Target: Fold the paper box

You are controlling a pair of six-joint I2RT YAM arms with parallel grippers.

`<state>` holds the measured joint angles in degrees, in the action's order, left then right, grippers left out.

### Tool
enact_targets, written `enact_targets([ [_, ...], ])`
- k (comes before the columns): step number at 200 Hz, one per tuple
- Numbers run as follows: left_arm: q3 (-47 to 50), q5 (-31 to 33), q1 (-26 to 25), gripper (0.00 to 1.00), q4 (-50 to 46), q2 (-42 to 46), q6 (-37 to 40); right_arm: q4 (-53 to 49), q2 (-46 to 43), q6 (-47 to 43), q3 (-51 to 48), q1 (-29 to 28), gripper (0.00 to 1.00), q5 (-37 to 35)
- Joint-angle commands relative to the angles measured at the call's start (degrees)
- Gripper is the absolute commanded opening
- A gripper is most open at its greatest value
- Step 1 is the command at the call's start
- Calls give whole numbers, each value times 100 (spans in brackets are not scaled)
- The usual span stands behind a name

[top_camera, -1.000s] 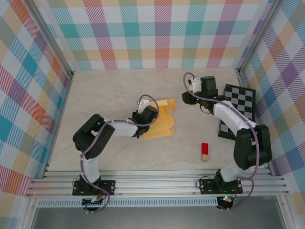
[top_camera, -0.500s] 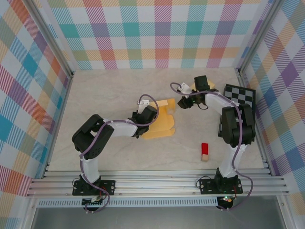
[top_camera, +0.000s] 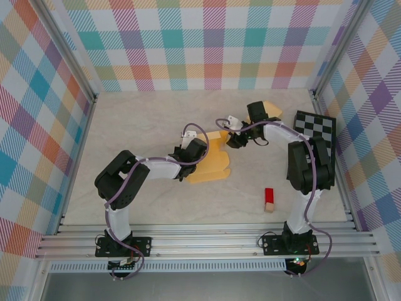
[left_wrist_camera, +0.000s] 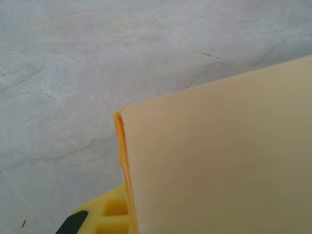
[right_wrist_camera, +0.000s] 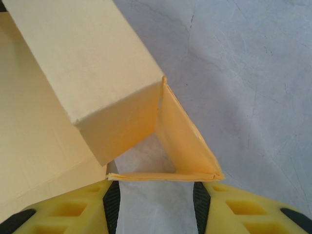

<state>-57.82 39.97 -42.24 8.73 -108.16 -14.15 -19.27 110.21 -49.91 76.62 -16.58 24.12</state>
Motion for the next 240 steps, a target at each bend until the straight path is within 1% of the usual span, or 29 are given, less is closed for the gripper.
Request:
enact_targets([
  [1, 9, -336, -48, 0, -693, -152, 264, -176, -69, -264, 31, -160, 45, 585],
  [51, 12, -333, -47, 0, -708, -144, 246, -674, -173, -508, 180, -192, 40, 1173],
  [73, 13, -332, -47, 0, -713, -144, 246, -632, -252, -533, 113, -199, 40, 1077],
  [90, 6, -322, -45, 0, -723, -144, 251, -611, -319, -525, 90, -149, 42, 930],
  [133, 66, -323, -48, 0, -727, -101, 246, -615, -593, -329, 187, 324, 45, 832],
  [155, 54, -323, -48, 0, -726, -118, 246, -797, -642, -415, 285, 499, 46, 704],
  [178, 43, -356, -45, 0, -734, -115, 255, -980, -474, -656, 483, 583, 48, 512],
  [202, 35, -401, -45, 0, -741, -113, 273, -1159, -100, -975, 901, 585, 49, 290],
  [240, 60, -436, -47, 0, -733, -89, 299, -1451, 356, -1705, 1363, 532, 50, 526],
])
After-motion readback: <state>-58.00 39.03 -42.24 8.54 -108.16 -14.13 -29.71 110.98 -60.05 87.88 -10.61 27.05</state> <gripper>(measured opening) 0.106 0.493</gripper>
